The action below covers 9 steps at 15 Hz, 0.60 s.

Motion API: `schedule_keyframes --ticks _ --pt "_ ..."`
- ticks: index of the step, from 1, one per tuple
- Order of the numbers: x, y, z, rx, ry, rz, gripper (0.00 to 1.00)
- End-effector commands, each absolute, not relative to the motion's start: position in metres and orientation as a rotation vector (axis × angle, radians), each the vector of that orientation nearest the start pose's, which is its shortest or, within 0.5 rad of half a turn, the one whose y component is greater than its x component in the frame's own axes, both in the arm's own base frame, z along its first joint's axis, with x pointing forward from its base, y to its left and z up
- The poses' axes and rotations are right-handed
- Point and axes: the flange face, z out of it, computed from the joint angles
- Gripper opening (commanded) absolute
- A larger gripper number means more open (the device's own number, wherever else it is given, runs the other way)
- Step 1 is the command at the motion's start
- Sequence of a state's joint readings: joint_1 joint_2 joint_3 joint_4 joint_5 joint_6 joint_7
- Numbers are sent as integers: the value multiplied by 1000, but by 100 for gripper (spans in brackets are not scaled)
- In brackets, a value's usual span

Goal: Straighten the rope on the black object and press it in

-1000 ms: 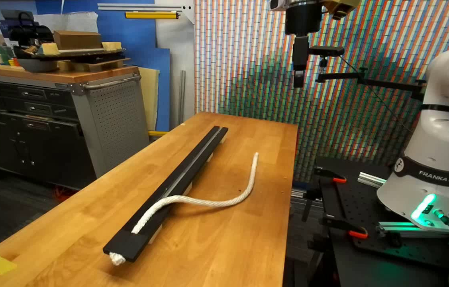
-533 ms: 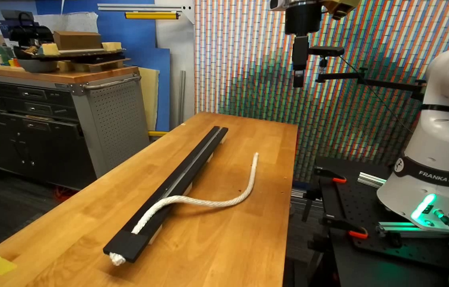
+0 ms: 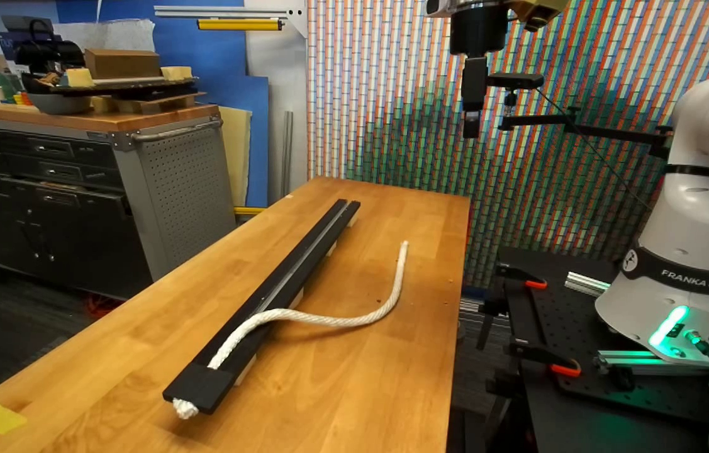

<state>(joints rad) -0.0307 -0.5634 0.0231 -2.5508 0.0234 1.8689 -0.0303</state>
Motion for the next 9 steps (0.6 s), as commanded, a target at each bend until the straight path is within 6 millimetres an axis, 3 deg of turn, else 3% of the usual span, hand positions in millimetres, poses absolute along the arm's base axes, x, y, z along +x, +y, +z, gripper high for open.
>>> schedule_keyframes --ticks 1,9 --pt "361 1 444 -3153 52 230 100" --pt "368 26 417 -3294 278 462 100"
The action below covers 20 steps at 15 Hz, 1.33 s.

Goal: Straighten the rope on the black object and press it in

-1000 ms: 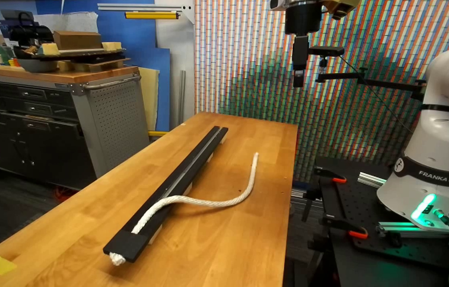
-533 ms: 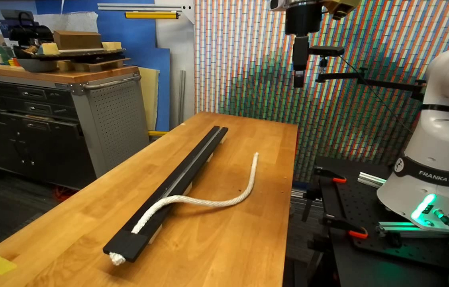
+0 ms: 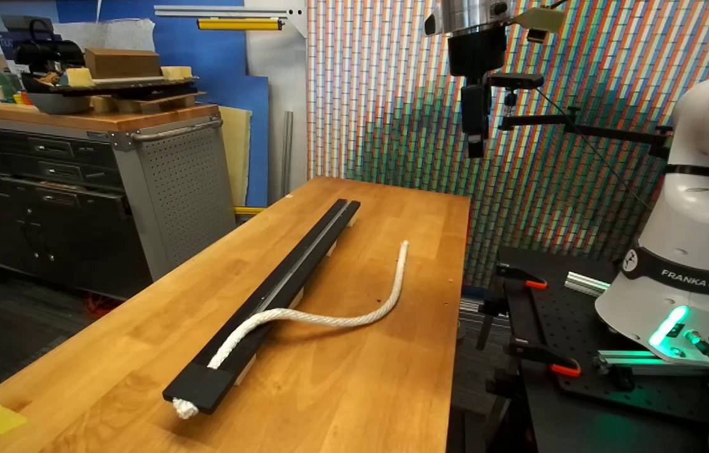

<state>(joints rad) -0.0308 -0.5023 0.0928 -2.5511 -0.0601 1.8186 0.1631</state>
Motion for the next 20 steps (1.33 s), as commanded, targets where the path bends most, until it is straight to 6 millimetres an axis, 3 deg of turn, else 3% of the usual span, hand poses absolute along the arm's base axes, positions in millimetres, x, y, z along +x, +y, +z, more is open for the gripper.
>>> schedule_keyframes --ticks 1,4,8,9,20 --pt "368 29 412 -3301 311 508 100" --pt "369 41 396 -3295 366 655 100" --pt "380 45 387 -3217 306 618 100" --pt "369 42 382 -3255 316 635 100" --pt "376 43 382 -3240 320 629 100"
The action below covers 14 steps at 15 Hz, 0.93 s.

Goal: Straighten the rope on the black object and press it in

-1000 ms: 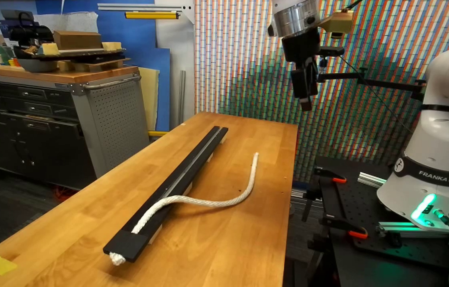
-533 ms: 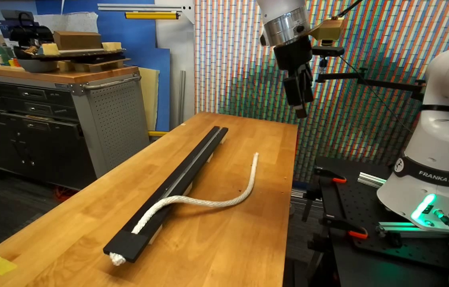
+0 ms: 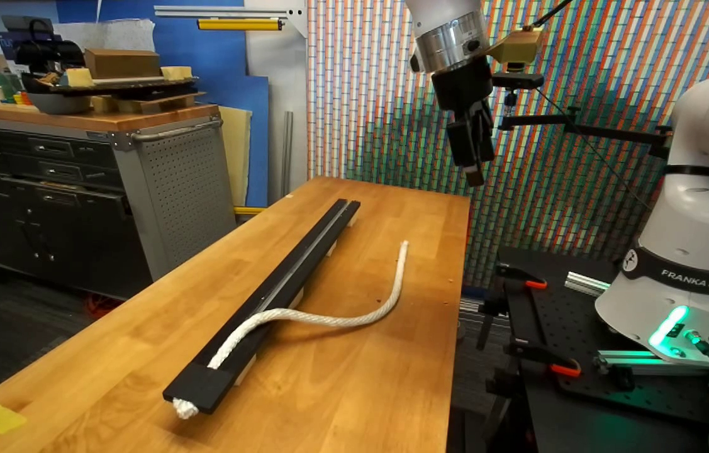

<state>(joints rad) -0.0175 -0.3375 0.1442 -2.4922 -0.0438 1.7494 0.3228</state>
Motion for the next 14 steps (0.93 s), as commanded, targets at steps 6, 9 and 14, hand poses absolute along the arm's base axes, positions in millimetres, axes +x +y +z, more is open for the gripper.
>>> schedule_keyframes --ticks 6,9,14 --pt "376 43 382 -3240 320 629 100" --pt "390 44 380 -3164 519 484 100" --pt "419 45 366 -3069 807 197 100"
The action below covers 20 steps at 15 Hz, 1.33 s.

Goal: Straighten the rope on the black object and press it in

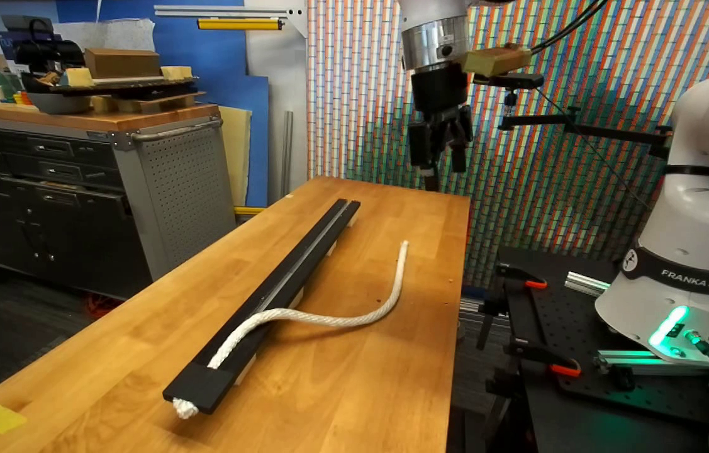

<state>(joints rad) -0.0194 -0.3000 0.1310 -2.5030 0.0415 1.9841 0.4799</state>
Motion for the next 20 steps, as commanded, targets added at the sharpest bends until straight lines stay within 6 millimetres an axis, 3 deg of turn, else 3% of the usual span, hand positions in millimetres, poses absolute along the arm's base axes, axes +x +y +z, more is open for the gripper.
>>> schedule_keyframes --ticks 1,9,15,20 --pt "424 43 362 -3056 864 135 100" --pt "443 15 331 -2960 1310 -190 100" --pt "446 -18 318 -2871 1610 -222 100" --pt "452 -33 302 -2798 1671 -194 100"
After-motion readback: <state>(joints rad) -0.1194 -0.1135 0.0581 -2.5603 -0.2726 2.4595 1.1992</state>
